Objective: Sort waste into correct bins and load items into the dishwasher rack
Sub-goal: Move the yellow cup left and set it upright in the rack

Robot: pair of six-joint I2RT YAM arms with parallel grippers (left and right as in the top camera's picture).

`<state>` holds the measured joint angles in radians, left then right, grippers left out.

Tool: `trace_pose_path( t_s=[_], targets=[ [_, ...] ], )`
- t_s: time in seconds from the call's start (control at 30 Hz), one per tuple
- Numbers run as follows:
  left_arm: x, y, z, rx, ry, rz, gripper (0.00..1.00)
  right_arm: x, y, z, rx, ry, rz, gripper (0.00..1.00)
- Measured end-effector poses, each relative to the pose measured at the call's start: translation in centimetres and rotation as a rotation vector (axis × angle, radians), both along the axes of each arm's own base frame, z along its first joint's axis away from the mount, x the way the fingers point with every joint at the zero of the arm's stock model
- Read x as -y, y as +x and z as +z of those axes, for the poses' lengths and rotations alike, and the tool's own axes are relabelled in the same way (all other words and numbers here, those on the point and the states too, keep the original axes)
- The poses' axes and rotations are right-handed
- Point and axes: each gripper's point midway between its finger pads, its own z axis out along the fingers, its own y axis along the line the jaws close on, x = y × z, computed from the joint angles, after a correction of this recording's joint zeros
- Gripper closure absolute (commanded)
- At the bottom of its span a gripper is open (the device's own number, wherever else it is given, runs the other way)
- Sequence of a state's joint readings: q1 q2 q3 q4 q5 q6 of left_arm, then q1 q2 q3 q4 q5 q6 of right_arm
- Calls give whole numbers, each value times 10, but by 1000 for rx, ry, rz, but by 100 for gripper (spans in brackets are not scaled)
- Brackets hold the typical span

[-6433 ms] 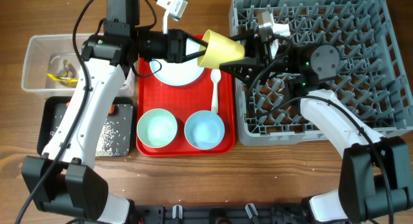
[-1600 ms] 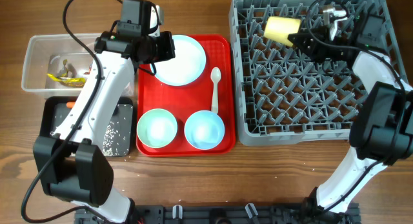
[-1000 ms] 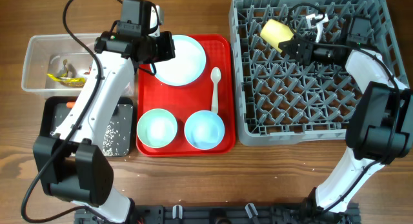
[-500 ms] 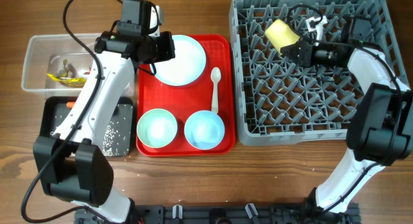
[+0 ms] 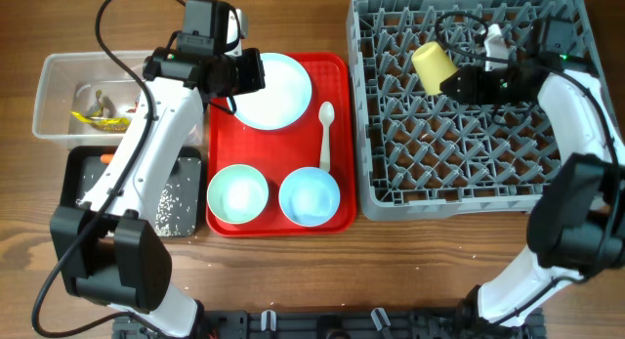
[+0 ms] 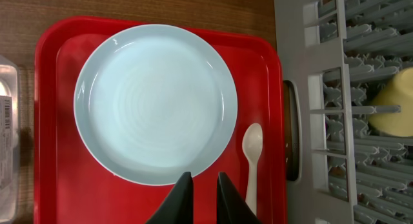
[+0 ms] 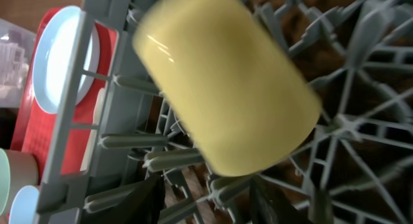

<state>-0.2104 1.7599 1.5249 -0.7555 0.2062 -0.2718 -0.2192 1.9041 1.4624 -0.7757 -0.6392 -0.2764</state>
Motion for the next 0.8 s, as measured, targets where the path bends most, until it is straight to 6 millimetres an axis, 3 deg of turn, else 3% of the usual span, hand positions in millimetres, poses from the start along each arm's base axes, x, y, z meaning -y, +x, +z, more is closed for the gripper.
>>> trace_pose_path(
  t_s=[0.1,0.2,0.33,0.43,0.57,0.63,0.8],
  targets=[
    [0,0,0,0,0,0,87,2,-2,23,35,-15,-26,71],
    [0,0,0,0,0,1,87,2,7,50,131,-18,-43,94],
    [0,1,0,3,0,0,86,-5,28,73,261,-27,-34,96],
    [0,1,1,4,-1,1,86,-31,47,89,383,-55,21,96],
    [0,1,0,2,0,1,85,-63,65,89,469,-140,67,95],
    [-2,2,0,6,12,8,83,-73,75,74,472,-200,68,96],
    [-5,2,-1,8,24,17,82,-57,88,38,416,-335,-1,96]
  ],
)
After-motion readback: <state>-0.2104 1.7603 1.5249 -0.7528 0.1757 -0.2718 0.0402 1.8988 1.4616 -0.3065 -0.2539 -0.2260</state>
